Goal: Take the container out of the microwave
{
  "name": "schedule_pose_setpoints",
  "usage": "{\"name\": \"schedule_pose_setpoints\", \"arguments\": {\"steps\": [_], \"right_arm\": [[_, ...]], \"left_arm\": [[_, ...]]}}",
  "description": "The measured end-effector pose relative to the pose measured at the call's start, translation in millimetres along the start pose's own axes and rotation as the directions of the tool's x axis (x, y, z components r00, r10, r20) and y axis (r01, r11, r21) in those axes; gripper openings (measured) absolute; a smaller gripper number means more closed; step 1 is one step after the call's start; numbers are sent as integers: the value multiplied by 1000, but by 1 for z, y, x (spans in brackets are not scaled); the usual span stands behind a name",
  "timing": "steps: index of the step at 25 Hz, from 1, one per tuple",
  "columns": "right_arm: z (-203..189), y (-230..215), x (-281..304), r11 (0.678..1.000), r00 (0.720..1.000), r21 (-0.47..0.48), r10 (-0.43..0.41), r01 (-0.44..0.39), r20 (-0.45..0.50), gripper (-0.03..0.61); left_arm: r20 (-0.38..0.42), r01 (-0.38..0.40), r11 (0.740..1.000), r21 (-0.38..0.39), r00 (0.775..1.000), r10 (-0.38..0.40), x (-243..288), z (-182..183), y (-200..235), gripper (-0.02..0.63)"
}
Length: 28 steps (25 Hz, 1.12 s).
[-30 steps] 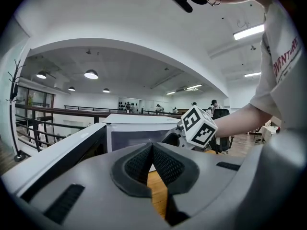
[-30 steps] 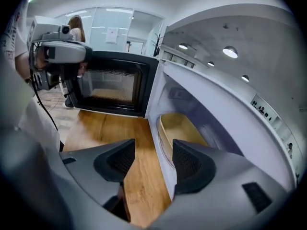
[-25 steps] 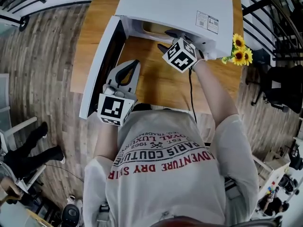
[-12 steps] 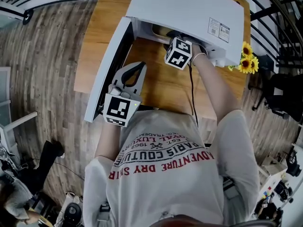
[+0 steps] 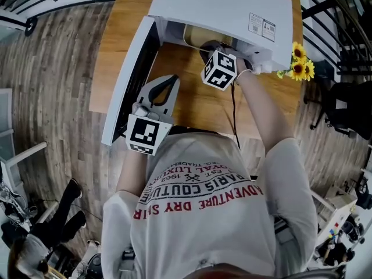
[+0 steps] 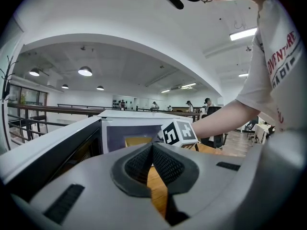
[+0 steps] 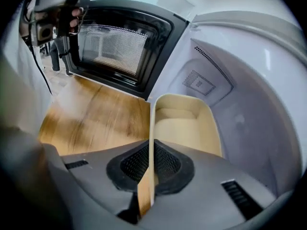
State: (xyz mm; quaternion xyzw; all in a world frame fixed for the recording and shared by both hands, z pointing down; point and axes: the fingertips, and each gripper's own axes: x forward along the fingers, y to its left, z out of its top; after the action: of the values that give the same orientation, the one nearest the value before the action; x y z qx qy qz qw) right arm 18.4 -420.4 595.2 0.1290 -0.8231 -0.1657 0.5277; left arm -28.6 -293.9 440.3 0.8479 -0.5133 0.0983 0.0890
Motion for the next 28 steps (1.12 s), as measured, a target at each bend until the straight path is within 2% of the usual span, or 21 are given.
{"name": "schedule_pose_setpoints", "arguments": {"steps": [6,10,14,18,21,24,28], "right_arm": [[4,33,-41,988,995,151,-39,25,89,32],[5,41,-71,958,983,276,-119,76,143,32],[4,51,-102,922,969,382,-154,70,194,32],[4,52,-140,856,943,511,-229,78,240,32],[-1,42,-166,804,913,585,-311,105,264,32],[-6,28,-192,753,866,641,-412,149,284,32],[-16,10,-222,659,789,730,-541,183,291,32]], "left_arm": [[1,18,1000,13,1000,-18,-12,2,-15,14],[18,16,1000,24,1000,-17,-15,7,-15,14],[39,27,999,47,999,-29,-16,17,-22,14],[56,41,997,70,997,-44,-15,28,-28,14],[70,56,995,78,996,-61,-10,36,-32,14],[86,74,993,92,993,-82,-5,44,-36,14],[99,84,990,116,990,-96,-1,54,-35,14]]}}
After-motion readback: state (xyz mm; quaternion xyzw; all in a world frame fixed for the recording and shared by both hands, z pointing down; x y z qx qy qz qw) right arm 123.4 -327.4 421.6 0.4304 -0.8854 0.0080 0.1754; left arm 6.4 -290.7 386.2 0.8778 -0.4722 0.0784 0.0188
